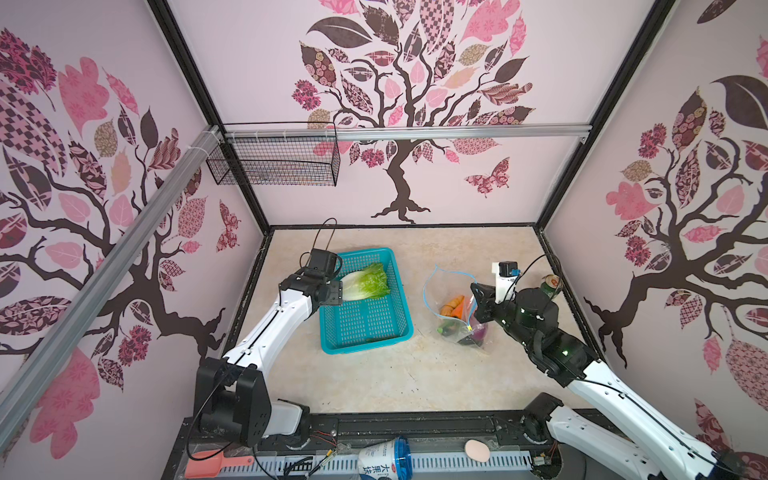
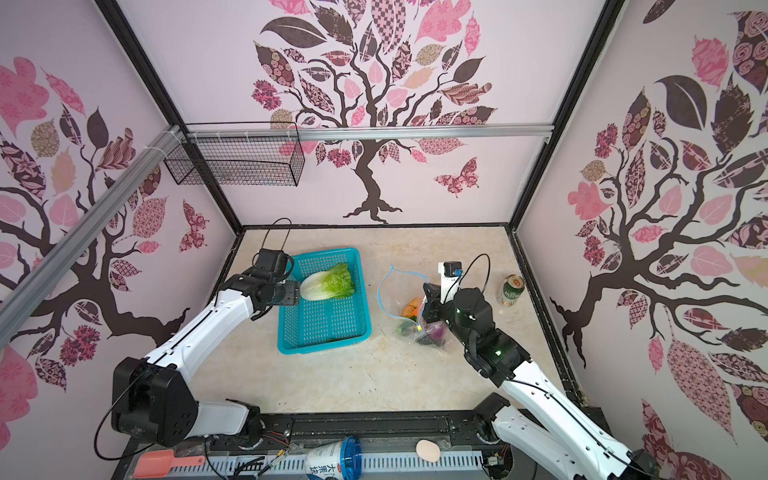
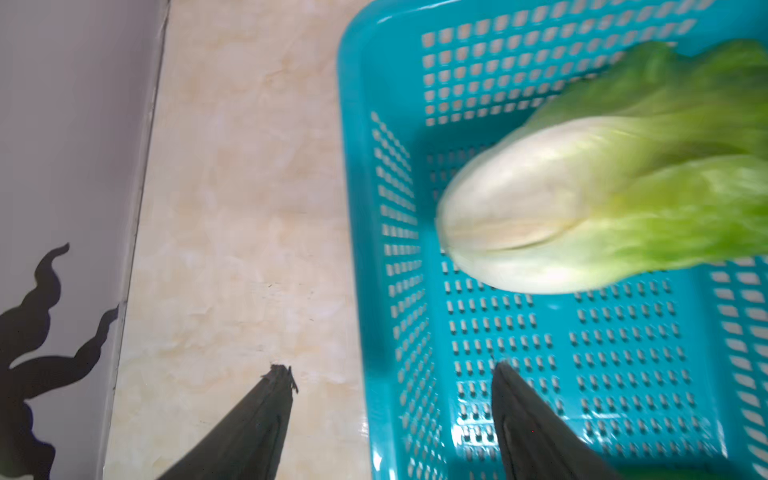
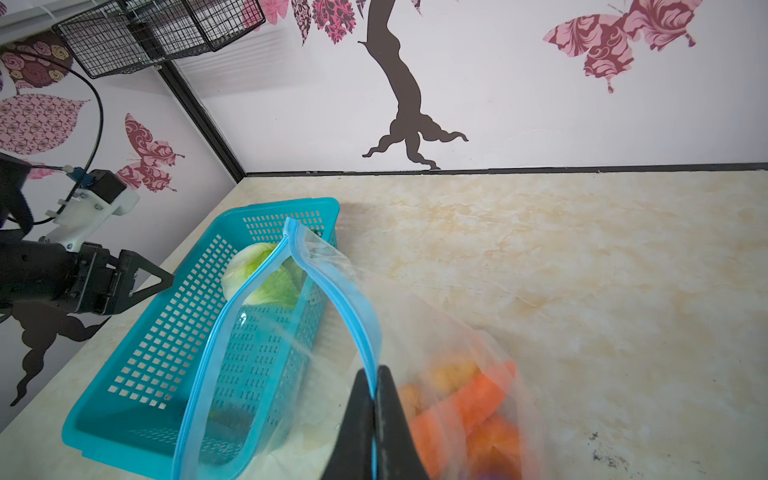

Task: Place the food in the zip-top bag and seal the zipper

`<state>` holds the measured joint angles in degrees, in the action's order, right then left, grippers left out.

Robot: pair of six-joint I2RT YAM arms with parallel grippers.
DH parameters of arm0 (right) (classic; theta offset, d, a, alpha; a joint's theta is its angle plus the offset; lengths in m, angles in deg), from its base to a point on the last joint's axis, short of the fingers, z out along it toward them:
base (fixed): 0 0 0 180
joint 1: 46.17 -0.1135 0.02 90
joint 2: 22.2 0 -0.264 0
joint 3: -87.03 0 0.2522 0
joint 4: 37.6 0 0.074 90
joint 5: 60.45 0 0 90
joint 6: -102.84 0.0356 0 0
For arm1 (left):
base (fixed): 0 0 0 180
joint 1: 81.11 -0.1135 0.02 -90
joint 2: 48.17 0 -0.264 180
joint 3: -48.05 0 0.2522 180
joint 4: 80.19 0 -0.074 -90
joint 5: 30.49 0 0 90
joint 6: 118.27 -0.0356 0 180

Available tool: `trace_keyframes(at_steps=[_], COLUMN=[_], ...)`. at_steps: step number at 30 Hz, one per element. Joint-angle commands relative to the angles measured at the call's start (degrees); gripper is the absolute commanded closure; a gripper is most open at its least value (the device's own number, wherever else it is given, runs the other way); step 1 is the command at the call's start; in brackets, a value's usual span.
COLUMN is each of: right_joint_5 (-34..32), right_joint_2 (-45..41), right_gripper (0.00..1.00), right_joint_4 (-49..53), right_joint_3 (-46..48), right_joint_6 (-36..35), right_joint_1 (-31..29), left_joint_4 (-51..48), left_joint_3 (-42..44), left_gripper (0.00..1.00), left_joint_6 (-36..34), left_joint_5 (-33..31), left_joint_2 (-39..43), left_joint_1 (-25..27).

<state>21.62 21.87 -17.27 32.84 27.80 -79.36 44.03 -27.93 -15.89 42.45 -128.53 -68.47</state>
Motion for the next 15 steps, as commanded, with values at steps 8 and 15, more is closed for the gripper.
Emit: trace_keyframes(at_steps=[8, 15], right_joint_5=[-0.4, -0.5], right_joint_2=[-0.7, -1.2], right_gripper=[1.0, 1.0], right_joint_4=[-1.3, -1.2], right_joint_3=[0.2, 0.3], right_joint_6=[-0.5, -0.5], right_joint_1=[0.3, 0.3], left_joint_4=[6.2, 8.4], left_joint_3=[1.0, 1.9], left_gripper=[0.42, 0.82], left_joint_6=[7.1, 12.0], left_joint_5=[2.5, 2.0], left_joint_2=[-7.4, -8.6], left_joint_1=[-3.7, -4.3])
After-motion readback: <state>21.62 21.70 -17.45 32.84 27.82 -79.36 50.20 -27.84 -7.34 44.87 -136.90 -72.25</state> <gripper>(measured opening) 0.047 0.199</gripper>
